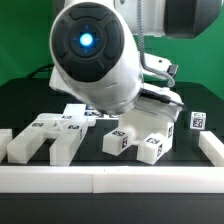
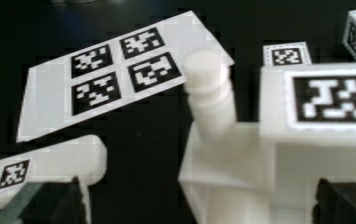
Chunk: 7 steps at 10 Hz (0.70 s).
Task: Assemble chair
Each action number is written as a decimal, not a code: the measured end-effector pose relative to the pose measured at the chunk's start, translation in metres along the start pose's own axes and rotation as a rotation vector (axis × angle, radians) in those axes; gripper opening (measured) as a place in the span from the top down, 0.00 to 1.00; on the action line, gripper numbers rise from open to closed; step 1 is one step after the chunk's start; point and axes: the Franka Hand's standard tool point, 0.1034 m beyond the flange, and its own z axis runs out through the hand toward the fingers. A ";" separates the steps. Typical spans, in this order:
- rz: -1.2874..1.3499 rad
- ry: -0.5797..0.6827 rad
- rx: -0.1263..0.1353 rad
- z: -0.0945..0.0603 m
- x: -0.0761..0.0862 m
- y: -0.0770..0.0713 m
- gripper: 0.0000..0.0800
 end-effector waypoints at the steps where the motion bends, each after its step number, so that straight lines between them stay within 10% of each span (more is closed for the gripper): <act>1: 0.005 -0.002 0.006 0.000 0.005 0.004 0.19; 7: 0.014 0.006 0.023 -0.008 0.013 0.019 0.19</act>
Offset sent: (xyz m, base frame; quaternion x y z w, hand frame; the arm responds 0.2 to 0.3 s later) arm 0.0141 -0.0110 -0.0008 0.0045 -0.0074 -0.0235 0.9997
